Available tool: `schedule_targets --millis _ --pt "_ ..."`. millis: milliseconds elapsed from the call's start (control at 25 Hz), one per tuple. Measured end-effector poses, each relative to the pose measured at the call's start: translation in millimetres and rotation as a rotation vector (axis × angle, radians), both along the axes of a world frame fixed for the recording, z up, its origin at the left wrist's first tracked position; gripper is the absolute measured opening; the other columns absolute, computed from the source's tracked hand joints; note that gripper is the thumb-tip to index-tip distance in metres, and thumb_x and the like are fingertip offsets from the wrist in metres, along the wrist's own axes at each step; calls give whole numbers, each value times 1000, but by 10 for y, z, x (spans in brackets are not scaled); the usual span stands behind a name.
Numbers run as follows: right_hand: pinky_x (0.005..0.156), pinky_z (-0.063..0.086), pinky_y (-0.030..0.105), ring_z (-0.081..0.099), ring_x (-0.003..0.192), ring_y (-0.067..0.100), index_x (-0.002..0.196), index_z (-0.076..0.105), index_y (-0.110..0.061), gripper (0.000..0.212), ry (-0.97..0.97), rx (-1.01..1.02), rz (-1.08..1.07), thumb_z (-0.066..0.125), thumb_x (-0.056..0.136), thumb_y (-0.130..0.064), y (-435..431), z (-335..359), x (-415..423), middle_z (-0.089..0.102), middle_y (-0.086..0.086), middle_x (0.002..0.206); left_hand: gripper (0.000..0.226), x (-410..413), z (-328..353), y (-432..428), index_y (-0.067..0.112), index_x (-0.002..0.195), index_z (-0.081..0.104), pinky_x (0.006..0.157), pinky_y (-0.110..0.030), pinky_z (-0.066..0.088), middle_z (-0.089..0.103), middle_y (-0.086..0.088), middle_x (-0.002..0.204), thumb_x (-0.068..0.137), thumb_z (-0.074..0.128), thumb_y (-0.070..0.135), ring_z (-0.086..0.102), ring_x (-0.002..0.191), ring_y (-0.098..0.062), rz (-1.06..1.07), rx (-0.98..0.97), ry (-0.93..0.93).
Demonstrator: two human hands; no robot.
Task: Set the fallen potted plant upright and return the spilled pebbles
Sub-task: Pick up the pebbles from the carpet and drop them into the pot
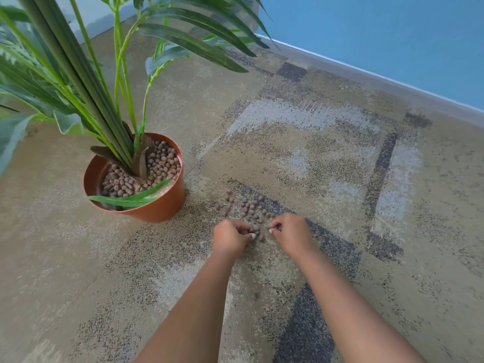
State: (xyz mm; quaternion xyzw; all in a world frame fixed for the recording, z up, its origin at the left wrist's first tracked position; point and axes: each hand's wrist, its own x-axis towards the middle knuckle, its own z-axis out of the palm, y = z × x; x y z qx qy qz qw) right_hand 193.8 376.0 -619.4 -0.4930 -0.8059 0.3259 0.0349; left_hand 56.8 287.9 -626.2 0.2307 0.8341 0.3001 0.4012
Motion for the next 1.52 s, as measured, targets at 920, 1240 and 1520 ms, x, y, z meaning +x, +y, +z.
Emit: schedule_targets --millis 920,1240,1520 --pt "65 60 25 70 96 32 102 67 13 23 766 -1033 -787 67 79 8 391 211 257 65 29 112 20 11 42 133 19 71 61 46 -16 39 62 4 73 86 72 13 53 58 -7 -79 -66 37" --pt "68 62 28 75 84 28 109 64 14 31 876 -1141 -726 66 78 9 246 563 -25 66 29 110 11 -301 462 121 -6 97 57 82 -34 56 60 -14 96 93 49 0 60 84 -22 582 340 -813" --pt "74 61 26 70 84 21 109 61 13 22 872 -1217 -340 48 91 14 0 1355 -1247 68 22 96 29 -1044 1345 -195 -14 101 60 67 -29 60 63 -25 95 99 37 4 66 82 -27 884 801 -1115"
